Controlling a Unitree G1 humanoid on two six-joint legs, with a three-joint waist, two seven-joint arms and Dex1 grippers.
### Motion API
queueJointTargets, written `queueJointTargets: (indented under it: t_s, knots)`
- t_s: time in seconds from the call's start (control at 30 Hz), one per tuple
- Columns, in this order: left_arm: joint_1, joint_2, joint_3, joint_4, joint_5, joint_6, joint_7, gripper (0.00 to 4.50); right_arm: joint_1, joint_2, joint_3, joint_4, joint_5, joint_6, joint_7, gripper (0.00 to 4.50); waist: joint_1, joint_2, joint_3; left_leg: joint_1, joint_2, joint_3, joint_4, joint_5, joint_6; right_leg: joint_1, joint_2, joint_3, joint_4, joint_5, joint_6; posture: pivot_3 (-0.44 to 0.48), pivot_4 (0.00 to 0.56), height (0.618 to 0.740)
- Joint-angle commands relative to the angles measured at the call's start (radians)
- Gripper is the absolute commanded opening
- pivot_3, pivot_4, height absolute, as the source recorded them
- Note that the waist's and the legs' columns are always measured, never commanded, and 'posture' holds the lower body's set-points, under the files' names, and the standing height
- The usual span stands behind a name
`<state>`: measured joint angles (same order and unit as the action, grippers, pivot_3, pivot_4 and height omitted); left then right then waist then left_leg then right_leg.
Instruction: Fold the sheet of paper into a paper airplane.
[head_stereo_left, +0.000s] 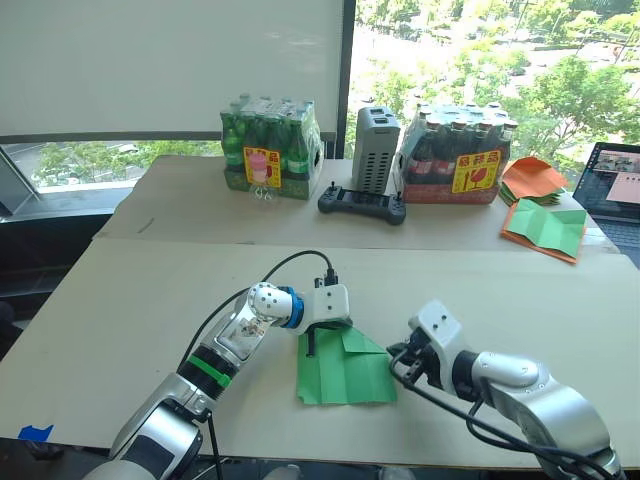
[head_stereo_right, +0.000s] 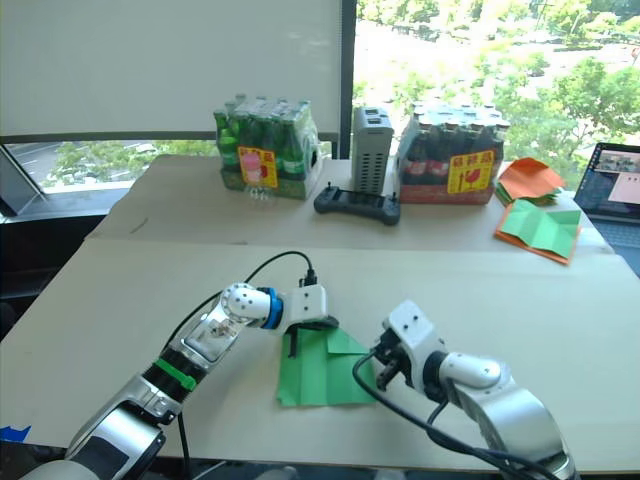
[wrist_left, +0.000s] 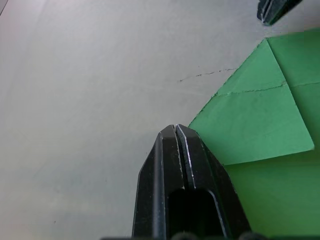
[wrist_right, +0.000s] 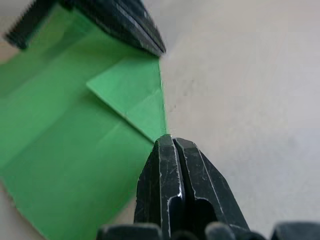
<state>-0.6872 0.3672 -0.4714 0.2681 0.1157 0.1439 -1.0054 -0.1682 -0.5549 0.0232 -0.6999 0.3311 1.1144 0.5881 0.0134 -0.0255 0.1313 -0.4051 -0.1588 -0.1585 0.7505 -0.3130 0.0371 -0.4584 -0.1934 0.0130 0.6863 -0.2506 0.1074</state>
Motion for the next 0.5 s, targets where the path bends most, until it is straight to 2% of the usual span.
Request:
queueJointTargets:
  t_s: [0.03, 0.23, 0.5]
  knots:
    - [0.005, 0.001, -0.006, 0.019, 0.017, -0.002, -0.006, 0.00, -0.032, 0.014, 0.007, -0.039, 0.047, 0.000, 0.000, 0.02, 0.000, 0.000, 0.000, 0.000, 0.000, 0.000, 0.000, 0.000, 0.000, 0.000, 0.000, 0.000, 0.000, 0.000, 0.000, 0.000, 0.150, 0.675]
    - [0.003, 0.003, 0.000, 0.013, 0.017, 0.001, -0.002, 0.00, -0.082, 0.055, 0.152, 0.050, -0.006, -0.073, -0.062, 0.02, -0.002, 0.000, 0.000, 0.000, 0.000, 0.000, 0.000, 0.000, 0.000, 0.000, 0.000, 0.000, 0.000, 0.000, 0.000, 0.000, 0.150, 0.675]
    - [0.024, 0.041, 0.046, -0.066, -0.001, 0.050, 0.011, 0.00, -0.099, 0.041, 0.287, 0.208, -0.084, -0.159, -0.068, 0.02, -0.010, 0.000, 0.000, 0.000, 0.000, 0.000, 0.000, 0.000, 0.000, -0.001, 0.000, 0.000, 0.000, 0.000, 0.000, 0.000, 0.150, 0.675]
